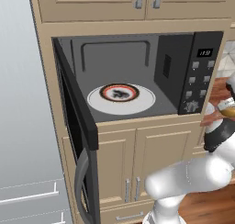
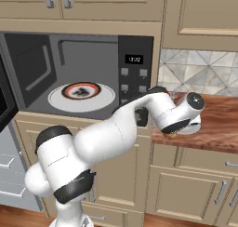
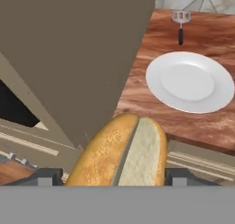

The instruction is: Pick the hotdog bun from the microwave and place it on plate located on the counter.

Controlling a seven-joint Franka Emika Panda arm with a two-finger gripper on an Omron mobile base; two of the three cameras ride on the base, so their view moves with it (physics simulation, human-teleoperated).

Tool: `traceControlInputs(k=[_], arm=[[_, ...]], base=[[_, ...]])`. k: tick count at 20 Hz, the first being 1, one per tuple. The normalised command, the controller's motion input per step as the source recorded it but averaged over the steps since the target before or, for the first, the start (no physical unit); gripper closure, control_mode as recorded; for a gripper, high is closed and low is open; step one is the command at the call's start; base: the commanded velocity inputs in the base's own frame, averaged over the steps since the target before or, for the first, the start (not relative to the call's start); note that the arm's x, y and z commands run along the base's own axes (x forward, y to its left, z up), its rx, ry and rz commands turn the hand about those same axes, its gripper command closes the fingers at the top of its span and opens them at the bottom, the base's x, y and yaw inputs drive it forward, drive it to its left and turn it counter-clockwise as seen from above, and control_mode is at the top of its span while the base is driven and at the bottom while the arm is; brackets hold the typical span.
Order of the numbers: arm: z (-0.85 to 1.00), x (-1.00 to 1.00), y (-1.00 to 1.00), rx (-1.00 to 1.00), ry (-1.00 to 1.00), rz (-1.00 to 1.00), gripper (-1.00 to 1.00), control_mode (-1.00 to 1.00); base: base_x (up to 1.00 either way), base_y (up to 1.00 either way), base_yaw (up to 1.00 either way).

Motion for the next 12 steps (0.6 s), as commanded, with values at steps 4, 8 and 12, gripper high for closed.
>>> traceControlInputs(k=[4, 8, 12], arm=[[-0.16, 0.16, -0.47, 0.01, -0.06, 0.15, 1.0, -1.0], [-0.14, 0.19, -0.44, 0.0, -0.02, 0.09, 1.0, -1.0], [-0.12, 0.29, 0.0, 0.0, -0.01, 0.07, 1.0, -1.0]], base=[[0.0, 0.0, 0.0], [0.0, 0.0, 0.0], [0.0, 0.0, 0.0]])
